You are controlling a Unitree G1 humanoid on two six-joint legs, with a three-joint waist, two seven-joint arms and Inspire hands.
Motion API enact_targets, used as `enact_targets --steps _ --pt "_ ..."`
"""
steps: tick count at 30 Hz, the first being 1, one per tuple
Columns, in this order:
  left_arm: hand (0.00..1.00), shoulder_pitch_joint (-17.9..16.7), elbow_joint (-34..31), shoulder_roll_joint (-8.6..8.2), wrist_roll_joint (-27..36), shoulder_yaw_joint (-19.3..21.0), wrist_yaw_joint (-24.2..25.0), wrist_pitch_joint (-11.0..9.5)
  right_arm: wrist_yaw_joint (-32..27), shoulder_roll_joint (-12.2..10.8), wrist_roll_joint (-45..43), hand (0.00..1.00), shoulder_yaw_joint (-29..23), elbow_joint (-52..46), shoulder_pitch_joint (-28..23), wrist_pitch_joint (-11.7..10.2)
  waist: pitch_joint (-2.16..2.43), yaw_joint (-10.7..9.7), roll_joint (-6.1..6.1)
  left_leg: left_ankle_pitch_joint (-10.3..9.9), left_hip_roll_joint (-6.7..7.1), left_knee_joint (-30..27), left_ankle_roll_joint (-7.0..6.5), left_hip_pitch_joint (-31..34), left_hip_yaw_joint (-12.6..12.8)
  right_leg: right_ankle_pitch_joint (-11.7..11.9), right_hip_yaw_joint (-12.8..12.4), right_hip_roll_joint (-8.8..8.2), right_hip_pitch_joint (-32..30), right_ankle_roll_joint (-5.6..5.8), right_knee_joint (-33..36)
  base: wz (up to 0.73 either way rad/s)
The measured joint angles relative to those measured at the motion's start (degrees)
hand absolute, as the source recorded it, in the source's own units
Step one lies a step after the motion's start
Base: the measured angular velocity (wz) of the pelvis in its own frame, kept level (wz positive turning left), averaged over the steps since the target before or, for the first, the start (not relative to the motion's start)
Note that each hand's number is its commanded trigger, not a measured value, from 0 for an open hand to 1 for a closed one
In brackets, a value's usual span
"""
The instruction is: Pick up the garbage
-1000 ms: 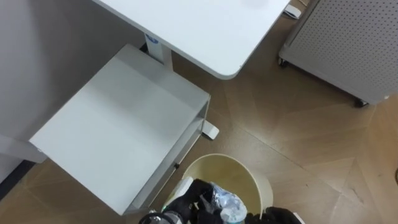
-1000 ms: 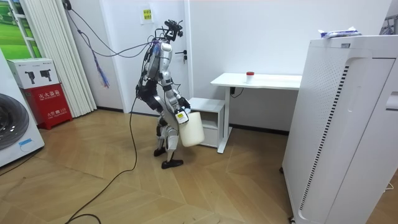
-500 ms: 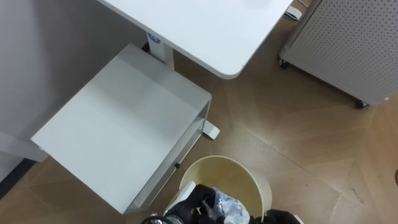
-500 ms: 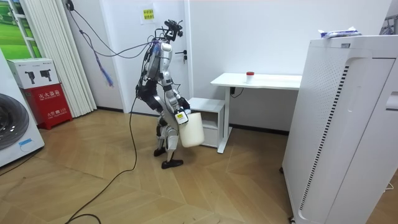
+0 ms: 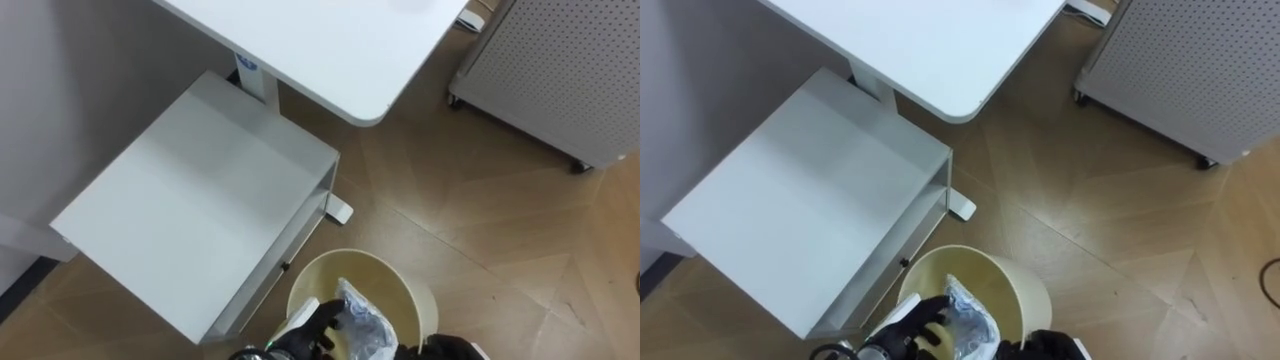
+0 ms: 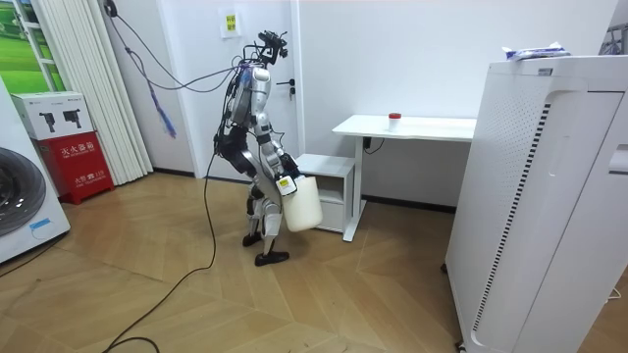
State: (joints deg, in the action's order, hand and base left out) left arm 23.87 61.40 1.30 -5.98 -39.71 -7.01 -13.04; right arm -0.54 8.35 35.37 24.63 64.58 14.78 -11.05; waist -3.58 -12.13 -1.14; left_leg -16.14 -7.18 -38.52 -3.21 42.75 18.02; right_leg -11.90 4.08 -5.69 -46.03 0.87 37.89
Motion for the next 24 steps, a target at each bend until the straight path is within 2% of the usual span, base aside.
enact_targets --steps 10,16,20,24 --pt "0.0 -1.36 -1.3 0.14 -0.96 0.12 0.24 0.0 0.71 -0.05 0.04 1.0 0.08 -0.14 -0.02 -0.02 0.04 0.32 -0.06 0.0 -0.03 -0.11 0.0 -0.35 0.18 0.02 -0.04 -0.02 0.15 -0.02 0.09 0.0" --pt "0.0 -1.95 -2.13 0.26 -1.2 0.22 0.4 0.0 0.78 -0.11 -0.15 1.0 0.01 0.0 -0.22 -0.1 0.06 1.37 -0.1 0.0 -0.12 -0.23 0.0 -0.93 0.24 0.08 -0.02 0.01 0.7 -0.12 0.15 0.0" --pt "0.0 -2.21 -2.38 1.28 -1.3 0.26 0.44 -0.01 0.89 -0.06 0.14 1.0 0.09 0.24 -0.41 0.06 0.12 1.64 -0.2 -0.01 -0.15 -0.21 0.0 -2.09 0.23 0.08 0.14 -0.12 1.83 -0.12 0.14 0.0" --pt "0.0 -2.97 -2.68 1.51 -4.46 0.22 0.35 -0.01 2.33 0.67 -0.1 1.0 0.77 0.38 -1.51 0.49 0.12 1.8 -0.24 -0.2 -0.21 -0.21 0.0 -4.75 0.21 -0.08 0.52 -0.19 4.62 -0.22 -0.11 0.0"
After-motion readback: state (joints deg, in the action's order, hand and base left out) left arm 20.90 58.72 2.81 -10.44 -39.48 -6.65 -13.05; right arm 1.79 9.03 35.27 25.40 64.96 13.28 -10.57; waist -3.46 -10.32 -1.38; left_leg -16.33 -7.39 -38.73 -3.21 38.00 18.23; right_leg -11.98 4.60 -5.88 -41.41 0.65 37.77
